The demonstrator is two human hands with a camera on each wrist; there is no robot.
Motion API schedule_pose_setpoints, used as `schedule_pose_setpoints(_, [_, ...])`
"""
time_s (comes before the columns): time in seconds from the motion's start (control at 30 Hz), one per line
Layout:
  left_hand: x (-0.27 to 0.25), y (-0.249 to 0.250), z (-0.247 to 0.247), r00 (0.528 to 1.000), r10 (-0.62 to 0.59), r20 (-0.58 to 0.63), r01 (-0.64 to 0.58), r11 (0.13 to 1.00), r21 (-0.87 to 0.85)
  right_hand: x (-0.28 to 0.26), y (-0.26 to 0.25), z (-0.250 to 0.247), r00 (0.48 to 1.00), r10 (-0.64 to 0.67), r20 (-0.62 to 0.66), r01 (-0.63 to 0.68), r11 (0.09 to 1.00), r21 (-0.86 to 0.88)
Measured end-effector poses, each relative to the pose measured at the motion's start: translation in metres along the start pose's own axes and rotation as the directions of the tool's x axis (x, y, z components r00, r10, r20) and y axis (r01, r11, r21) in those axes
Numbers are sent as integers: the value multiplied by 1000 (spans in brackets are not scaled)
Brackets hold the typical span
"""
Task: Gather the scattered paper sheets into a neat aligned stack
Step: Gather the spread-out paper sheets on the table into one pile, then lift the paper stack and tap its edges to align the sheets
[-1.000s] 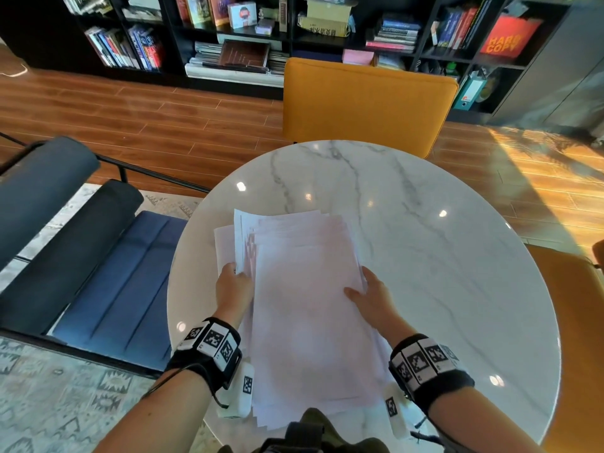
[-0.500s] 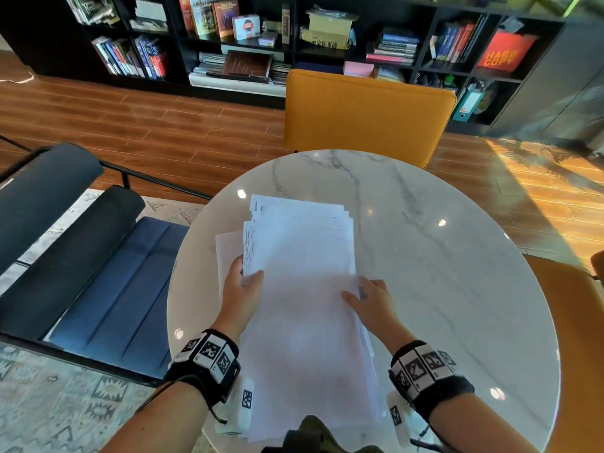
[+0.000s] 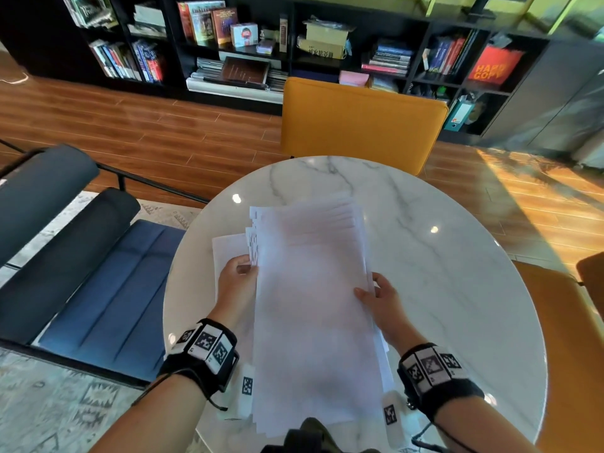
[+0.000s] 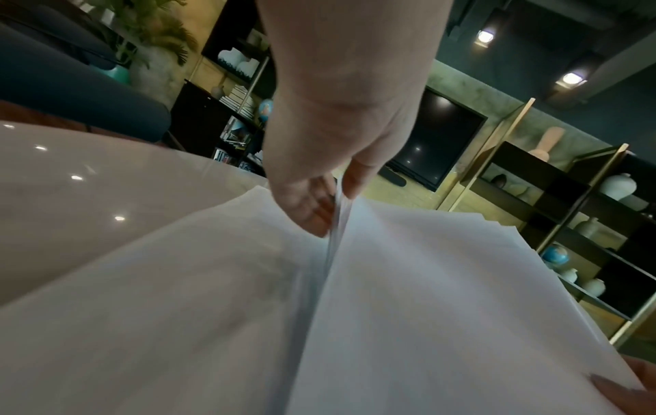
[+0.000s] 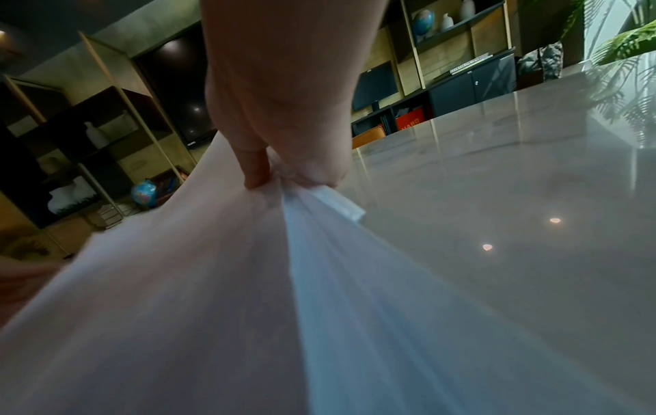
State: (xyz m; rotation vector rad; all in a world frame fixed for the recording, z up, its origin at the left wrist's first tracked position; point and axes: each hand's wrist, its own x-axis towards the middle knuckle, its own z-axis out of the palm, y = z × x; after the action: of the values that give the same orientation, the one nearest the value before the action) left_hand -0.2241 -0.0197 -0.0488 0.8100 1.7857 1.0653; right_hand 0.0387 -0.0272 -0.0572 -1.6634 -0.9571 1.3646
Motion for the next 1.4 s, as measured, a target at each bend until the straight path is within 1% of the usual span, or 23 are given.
schedule_pose_setpoints(0.07, [2,-5,-12,989,-25,-147,35,997,70,-1,3,-2,1000,2,-19,-2,1000,-23])
schedule_pose_setpoints(0.13, [-1,-11,-24,957,-58,-283,105,983,151,-3,6,-3,999,16,-40,-18,999,-32])
schedule_pose_setpoints(0.17, [-4,-14,-29,944,-102,-313,149,980,131,-4,8,-3,998,29,-52,-31,999,-41])
schedule_pose_setpoints(0.2, [-8,-17,-31,937,-148,-316,185,978,93,-4,11,-2,997,43,-69,-46,998,-46])
schedule_pose_setpoints(0.3, [-12,-23,-30,942,-216,-258,230,973,24,-3,16,2,991,78,-107,-85,994,-63])
schedule_pose_setpoints(0.37, [-10,-24,-27,961,-210,-180,213,977,1,-2,16,4,990,80,-114,-90,992,-83])
schedule_pose_setpoints(0.43, [-7,-27,-25,975,-189,-119,192,981,13,-1,15,6,991,79,-104,-91,990,-111])
schedule_pose_setpoints(0.57, [-3,-32,-20,984,-137,-114,149,984,101,-2,15,8,994,87,-65,-94,988,-123])
schedule_pose_setpoints(0.67, [-2,-31,-18,993,-91,-72,100,986,135,-5,14,15,995,99,-23,-101,990,-101])
schedule_pose_setpoints(0.83, [-2,-24,-14,995,-79,-58,84,992,90,-5,11,29,994,112,-2,-112,990,-83])
schedule_pose_setpoints(1.0, [-5,-23,-10,995,-77,63,73,995,63,1,8,40,991,136,-1,-135,986,-96])
schedule_pose_setpoints(1.07, [-6,-25,-8,993,-61,104,54,997,61,2,7,43,994,111,18,-107,984,-140])
schedule_pose_setpoints(1.13, [-9,-22,-7,991,-14,136,5,998,63,1,5,44,997,65,51,-50,968,-247])
schedule_pose_setpoints(1.23, [-16,-14,-6,989,50,141,-51,999,4,2,4,39,996,22,92,10,941,-339])
schedule_pose_setpoints(1.3, [-19,-6,-7,986,94,137,-90,995,-36,5,4,30,997,20,74,5,946,-323])
schedule_pose_setpoints(1.33, [-19,-2,-7,984,117,135,-110,992,-59,5,3,24,998,23,65,-4,962,-274])
schedule_pose_setpoints(1.4, [-20,10,-9,976,163,143,-148,983,-110,4,-6,15,998,28,59,-21,994,-107])
